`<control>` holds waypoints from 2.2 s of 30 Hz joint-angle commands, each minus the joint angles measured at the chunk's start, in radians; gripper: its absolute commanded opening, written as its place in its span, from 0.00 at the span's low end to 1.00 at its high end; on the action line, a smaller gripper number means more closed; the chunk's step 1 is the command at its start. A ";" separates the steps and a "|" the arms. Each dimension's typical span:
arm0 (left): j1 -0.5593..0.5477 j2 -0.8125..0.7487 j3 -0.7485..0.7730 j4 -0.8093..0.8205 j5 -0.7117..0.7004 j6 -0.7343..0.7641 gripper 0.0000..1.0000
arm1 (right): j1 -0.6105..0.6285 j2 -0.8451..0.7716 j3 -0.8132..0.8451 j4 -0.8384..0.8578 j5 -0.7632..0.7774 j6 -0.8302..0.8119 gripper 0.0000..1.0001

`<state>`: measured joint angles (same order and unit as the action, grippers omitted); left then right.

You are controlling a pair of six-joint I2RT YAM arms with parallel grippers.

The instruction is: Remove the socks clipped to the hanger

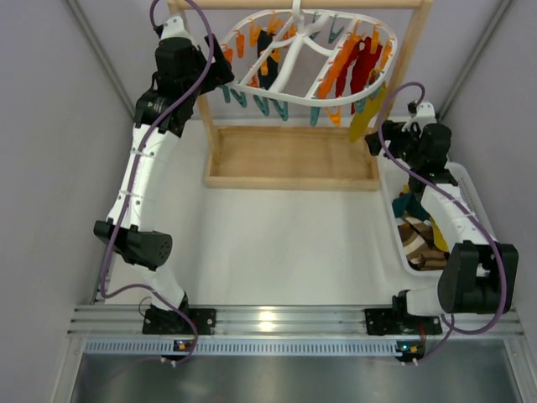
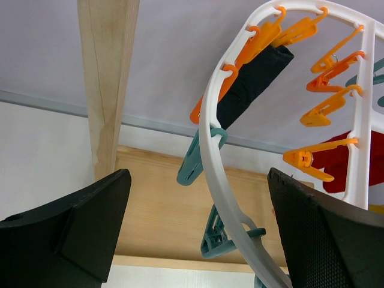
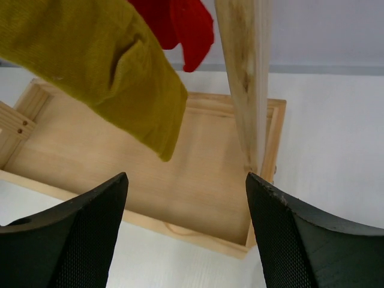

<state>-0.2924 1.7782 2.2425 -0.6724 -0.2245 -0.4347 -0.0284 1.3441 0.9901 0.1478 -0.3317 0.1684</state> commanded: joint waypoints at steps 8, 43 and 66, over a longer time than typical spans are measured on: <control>0.010 -0.005 0.042 0.039 0.014 0.017 0.99 | 0.013 0.144 0.119 0.197 -0.122 0.003 0.76; 0.009 -0.290 -0.136 0.036 0.091 -0.004 0.99 | 0.488 -0.175 -0.125 0.228 0.508 0.017 0.00; -0.232 -0.393 -0.185 0.033 -0.001 0.085 0.99 | 0.840 -0.186 -0.147 0.260 0.893 -0.089 0.00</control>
<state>-0.4202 1.3872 2.0579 -0.6731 -0.1390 -0.4149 0.7586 1.1549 0.8177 0.3573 0.4603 0.1139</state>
